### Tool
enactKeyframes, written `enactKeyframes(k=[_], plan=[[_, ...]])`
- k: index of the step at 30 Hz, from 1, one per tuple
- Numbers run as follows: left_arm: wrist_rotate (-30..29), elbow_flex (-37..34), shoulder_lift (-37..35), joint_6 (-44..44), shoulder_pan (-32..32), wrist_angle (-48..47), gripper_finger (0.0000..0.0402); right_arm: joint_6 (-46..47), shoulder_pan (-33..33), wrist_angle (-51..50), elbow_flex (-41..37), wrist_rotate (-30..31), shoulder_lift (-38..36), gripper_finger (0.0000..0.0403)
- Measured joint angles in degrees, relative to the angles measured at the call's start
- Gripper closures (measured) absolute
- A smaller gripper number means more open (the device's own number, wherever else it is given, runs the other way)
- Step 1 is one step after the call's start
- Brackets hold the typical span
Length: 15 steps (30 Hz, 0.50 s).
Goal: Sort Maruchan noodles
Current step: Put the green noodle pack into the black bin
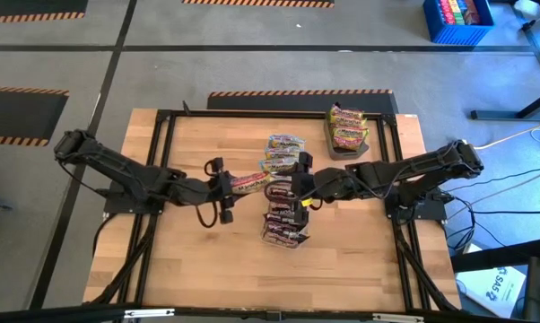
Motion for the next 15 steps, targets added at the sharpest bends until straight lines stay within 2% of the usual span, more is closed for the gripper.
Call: enactKeyframes(k=[7,15], plan=[[2.8,0.0,2.6,-9.7,2.5,-3.3,0.0249,0.2,0.0,2.9,0.0,-0.6,0.5,0.0111],[10.4,0.0,7.3,-9.5,3.6,-3.2,0.0249,2.8,-0.9,6.1,0.0,-6.8,1.9,0.0111]])
